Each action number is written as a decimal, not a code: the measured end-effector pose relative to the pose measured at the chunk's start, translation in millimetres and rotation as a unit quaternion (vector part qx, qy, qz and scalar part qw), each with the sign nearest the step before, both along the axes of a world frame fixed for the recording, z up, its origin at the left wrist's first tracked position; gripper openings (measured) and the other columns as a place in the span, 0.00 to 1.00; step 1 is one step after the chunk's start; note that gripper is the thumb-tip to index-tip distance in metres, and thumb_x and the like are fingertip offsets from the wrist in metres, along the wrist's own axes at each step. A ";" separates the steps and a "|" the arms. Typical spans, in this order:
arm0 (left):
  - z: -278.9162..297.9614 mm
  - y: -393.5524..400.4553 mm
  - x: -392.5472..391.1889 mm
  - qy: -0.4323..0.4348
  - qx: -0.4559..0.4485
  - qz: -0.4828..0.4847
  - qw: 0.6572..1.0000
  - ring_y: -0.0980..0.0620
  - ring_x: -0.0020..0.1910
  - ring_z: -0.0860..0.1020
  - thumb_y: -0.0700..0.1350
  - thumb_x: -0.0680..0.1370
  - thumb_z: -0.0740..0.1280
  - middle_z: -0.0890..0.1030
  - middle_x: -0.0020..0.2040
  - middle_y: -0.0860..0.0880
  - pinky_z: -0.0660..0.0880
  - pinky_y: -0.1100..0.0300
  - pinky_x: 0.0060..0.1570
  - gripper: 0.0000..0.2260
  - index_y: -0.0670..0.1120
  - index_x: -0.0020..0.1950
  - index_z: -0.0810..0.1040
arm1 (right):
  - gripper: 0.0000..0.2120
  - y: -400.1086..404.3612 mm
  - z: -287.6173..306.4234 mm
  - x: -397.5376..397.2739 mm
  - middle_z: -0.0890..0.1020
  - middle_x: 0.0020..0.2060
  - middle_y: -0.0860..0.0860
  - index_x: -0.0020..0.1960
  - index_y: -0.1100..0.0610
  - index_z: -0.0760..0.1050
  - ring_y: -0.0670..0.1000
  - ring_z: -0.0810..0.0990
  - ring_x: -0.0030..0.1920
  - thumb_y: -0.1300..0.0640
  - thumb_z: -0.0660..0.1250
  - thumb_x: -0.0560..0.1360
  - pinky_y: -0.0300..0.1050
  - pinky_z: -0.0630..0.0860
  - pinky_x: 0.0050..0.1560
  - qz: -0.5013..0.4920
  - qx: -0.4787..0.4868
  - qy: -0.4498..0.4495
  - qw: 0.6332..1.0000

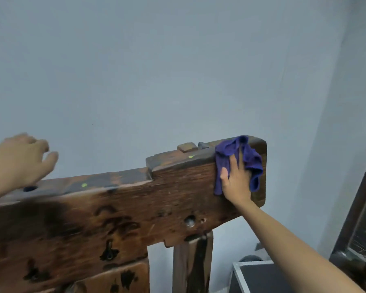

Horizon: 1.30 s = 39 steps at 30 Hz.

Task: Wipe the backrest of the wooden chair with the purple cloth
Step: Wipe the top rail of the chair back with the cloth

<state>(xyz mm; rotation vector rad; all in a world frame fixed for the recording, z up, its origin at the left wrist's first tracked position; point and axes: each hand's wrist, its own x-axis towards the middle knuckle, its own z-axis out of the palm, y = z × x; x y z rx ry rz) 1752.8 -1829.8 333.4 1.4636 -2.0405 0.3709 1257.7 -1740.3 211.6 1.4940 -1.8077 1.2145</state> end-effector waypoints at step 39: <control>-55.3 48.3 -230.0 0.036 0.057 -0.256 0.964 0.49 0.56 0.72 0.65 0.78 0.35 0.77 0.54 0.50 0.62 0.60 0.60 0.33 0.46 0.57 0.72 | 0.28 -23.8 -50.3 -20.4 0.51 0.83 0.56 0.82 0.50 0.57 0.63 0.54 0.80 0.45 0.47 0.83 0.67 0.50 0.77 -0.179 -0.080 -0.316 0.928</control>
